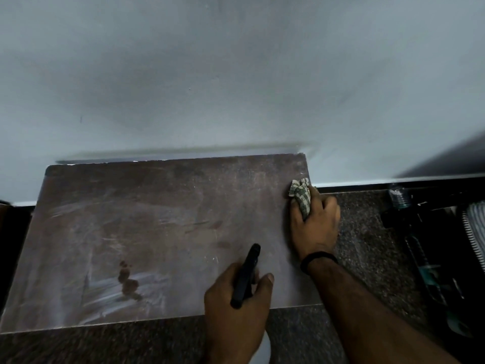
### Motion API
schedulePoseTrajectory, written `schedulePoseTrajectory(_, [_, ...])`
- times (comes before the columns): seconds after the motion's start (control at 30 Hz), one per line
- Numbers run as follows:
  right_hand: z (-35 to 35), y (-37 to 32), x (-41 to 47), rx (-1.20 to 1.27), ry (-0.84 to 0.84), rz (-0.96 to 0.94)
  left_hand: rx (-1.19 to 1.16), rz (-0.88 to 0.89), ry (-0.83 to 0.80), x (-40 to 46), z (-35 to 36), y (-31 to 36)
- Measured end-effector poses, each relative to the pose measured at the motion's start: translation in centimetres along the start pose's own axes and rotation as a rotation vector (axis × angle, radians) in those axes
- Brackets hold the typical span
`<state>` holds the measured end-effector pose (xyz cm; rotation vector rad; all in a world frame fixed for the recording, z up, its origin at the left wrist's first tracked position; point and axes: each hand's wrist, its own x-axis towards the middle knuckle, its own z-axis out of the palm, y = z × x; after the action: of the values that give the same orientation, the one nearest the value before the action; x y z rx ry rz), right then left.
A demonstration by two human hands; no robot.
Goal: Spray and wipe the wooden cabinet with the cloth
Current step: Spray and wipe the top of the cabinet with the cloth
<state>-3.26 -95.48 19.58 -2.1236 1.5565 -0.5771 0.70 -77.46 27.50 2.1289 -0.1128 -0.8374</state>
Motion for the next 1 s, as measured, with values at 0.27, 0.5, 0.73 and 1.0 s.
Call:
schedulePoseTrajectory(0.27, [0.0, 0.3, -0.1, 0.004, -0.021, -0.004, -0.102, -0.045, 0.088, 0.5, 2.2, 0.1])
schedulePoseTrajectory(0.5, [0.1, 0.8, -0.4, -0.058, -0.030, -0.100, -0.051, -0.068, 0.028, 1.9, 2.6, 3.3])
schedulePoseTrajectory(0.73, [1.9, -0.3, 0.0, -0.122, -0.117, -0.240, -0.051, -0.073, -0.026, 3.8, 1.6, 7.5])
schedulePoseTrajectory(1.0, [2.8, -1.0, 4.4, -0.198, -0.197, -0.223, 0.058, -0.120, -0.090, 7.1, 0.1, 9.4])
